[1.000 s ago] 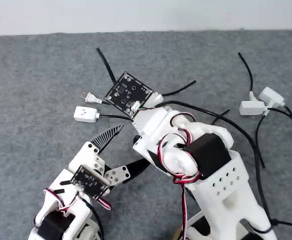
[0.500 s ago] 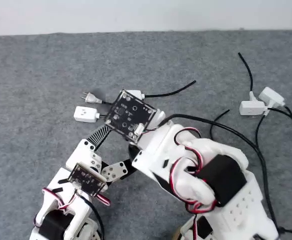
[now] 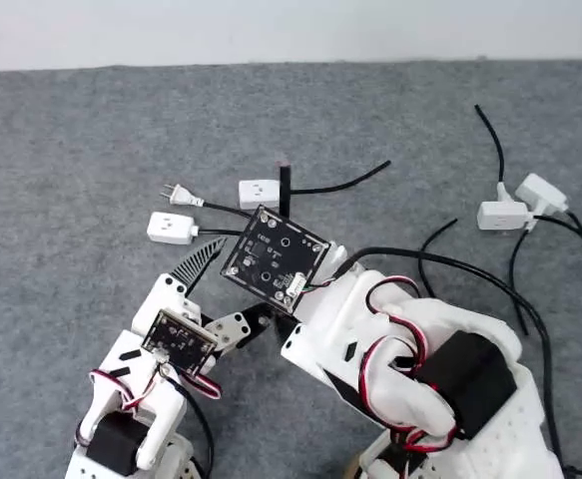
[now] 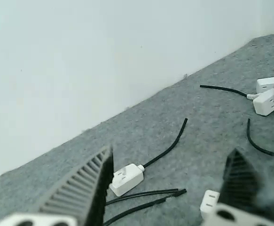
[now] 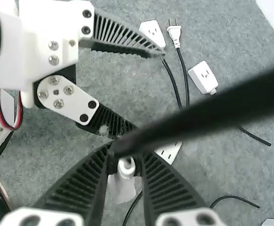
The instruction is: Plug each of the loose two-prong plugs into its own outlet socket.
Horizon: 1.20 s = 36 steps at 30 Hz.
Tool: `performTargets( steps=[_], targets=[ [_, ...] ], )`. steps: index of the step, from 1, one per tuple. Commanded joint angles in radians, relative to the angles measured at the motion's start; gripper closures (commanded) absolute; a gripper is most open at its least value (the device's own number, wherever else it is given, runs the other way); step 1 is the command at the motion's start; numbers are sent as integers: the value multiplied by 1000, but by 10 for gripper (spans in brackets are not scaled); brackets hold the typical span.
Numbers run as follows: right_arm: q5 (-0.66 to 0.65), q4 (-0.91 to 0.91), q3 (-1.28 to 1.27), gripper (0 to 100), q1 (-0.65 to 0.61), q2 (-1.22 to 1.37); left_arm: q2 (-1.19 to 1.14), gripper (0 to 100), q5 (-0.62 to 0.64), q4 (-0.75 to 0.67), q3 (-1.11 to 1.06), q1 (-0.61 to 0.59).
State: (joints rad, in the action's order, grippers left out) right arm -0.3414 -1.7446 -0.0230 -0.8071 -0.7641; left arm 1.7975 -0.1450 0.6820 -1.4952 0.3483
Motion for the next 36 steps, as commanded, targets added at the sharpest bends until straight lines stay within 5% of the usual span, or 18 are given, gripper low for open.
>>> performTargets(
  steps=[1, 9, 20, 36],
  targets=[
    [-14, -10, -11, 989, -10, -16, 2, 651, -6, -38, 4, -9],
    [-26, 67, -163, 989, 1, -18, 2, 651, -8, -35, -21, -11],
    [-130, 228, -178, 989, 174, -7, 2, 651, -11, -2, -31, 25],
    [-84, 236, -183, 989, 28, -15, 3, 651, -12, 49, 25, 100]
  ],
)
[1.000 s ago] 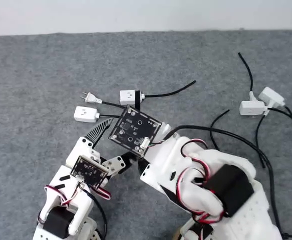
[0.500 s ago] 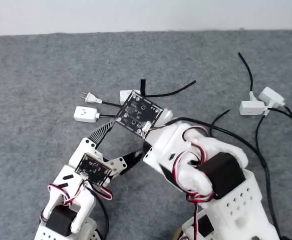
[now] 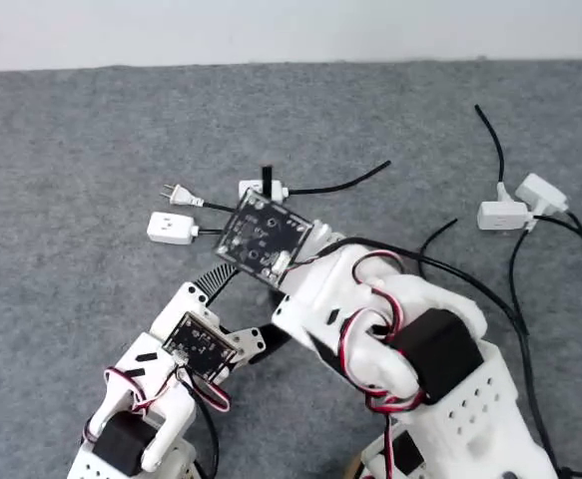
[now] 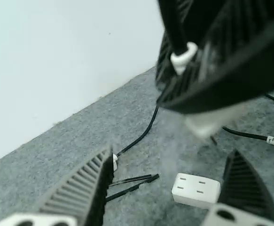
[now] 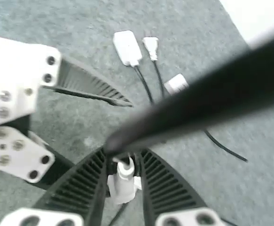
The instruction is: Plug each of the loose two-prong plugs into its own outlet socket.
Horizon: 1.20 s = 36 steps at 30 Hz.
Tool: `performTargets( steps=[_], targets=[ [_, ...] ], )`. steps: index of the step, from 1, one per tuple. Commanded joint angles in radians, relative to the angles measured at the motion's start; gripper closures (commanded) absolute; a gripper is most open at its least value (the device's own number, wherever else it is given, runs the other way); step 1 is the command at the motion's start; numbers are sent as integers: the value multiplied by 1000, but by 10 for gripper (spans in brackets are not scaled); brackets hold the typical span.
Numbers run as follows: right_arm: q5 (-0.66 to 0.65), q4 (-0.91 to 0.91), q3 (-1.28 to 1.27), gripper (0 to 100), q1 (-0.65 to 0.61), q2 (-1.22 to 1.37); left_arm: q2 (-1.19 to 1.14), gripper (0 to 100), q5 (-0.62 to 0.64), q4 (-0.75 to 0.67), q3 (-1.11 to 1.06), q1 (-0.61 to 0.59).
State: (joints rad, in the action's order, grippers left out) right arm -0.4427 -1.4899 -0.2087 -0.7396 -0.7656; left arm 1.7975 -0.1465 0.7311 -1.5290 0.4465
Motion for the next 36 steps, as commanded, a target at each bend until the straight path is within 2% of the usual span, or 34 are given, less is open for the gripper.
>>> performTargets(
  steps=[1, 26, 36],
  targets=[
    [17, -24, 3, 989, -44, -12, 3, 651, -11, 0, 64, 2],
    [15, -133, 3, 989, -41, -16, 3, 651, -11, -28, 62, -114],
    [17, -180, 3, 989, -39, -16, 3, 651, -11, -28, 61, -114]
  ],
)
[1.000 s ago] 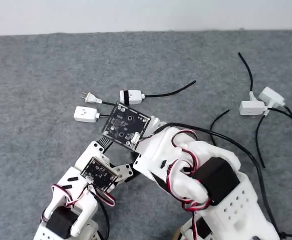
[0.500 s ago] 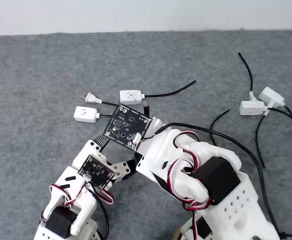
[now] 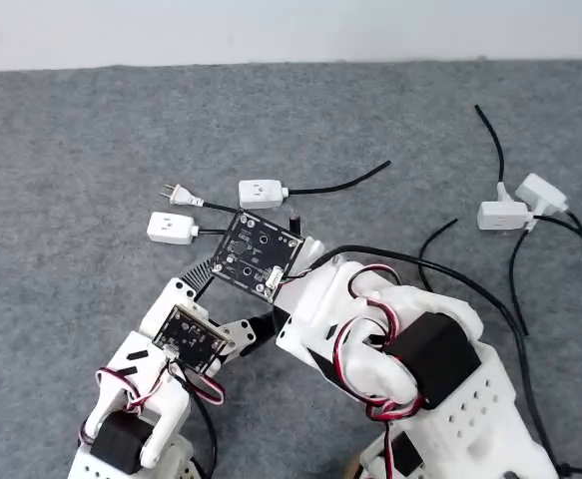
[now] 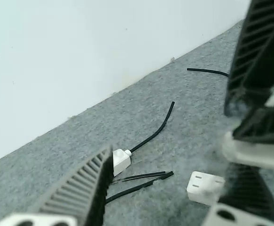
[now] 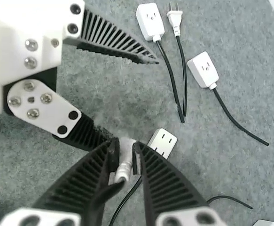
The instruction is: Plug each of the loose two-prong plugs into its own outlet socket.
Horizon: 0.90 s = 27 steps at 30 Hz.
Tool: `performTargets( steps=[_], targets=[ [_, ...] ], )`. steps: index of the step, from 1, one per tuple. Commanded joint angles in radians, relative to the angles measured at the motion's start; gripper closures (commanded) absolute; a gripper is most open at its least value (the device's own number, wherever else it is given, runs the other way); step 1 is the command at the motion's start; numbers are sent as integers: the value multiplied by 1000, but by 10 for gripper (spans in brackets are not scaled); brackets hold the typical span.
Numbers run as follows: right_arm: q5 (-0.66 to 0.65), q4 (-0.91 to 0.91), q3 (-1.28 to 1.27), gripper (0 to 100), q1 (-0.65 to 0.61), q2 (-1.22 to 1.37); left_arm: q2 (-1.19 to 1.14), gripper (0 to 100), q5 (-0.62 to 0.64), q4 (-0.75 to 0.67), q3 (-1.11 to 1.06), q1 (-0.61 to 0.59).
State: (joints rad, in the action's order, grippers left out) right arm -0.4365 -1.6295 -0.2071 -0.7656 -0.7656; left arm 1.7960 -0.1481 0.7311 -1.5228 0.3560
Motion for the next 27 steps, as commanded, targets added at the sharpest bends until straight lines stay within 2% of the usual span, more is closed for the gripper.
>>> performTargets(
  steps=[1, 22, 27],
  targets=[
    [11, -45, 2, 989, -13, -16, 5, 651, -9, -28, 54, -23],
    [12, -51, 2, 989, -13, -16, 5, 651, -11, -31, 16, -38],
    [5, -48, 9, 989, 31, -8, 5, 651, -9, -137, -47, -92]
  ],
)
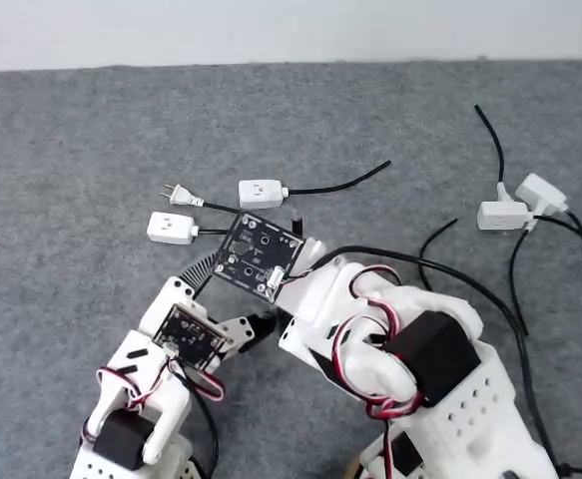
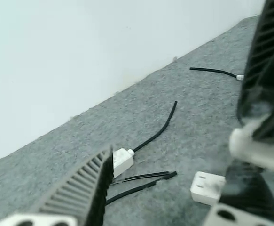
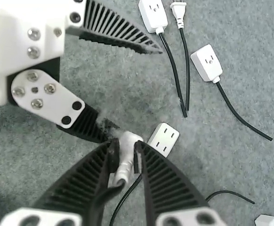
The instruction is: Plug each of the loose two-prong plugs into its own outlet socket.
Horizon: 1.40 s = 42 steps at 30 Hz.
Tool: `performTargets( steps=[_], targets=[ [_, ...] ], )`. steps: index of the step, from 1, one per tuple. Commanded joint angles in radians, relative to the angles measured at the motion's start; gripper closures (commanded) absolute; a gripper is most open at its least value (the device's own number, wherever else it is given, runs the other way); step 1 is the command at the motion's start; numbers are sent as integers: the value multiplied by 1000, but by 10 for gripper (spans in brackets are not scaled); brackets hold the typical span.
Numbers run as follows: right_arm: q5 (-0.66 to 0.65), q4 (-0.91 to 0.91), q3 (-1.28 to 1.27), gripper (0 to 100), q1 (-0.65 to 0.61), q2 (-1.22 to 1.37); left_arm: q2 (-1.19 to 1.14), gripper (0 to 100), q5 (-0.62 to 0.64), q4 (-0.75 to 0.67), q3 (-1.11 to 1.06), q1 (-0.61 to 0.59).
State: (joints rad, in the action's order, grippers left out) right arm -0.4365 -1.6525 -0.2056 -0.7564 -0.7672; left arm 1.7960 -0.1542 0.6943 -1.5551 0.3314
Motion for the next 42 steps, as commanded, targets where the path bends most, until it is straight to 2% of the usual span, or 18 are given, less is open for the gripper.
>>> performTargets(
  steps=[1, 5, 24, 29, 32, 36, 42],
  targets=[
    [-2, -13, 8, 989, 41, -4, 5, 651, 0, -118, -24, -81],
    [-40, 30, 5, 989, 108, -2, 3, 651, 3, -149, -41, -112],
    [-38, 4, -17, 987, 140, -2, 0, 651, 2, -186, -79, -104],
    [-44, 47, -189, 981, 234, -2, 0, 651, 3, -187, -84, -104],
    [-44, 142, -362, 925, 274, -2, 0, 651, 3, -187, -84, -104],
    [-37, 298, -615, 798, 255, -4, 3, 651, 3, -190, -91, -109],
    [3, 460, -801, 821, 211, -4, 3, 651, 3, -190, -93, -106]
  ],
)
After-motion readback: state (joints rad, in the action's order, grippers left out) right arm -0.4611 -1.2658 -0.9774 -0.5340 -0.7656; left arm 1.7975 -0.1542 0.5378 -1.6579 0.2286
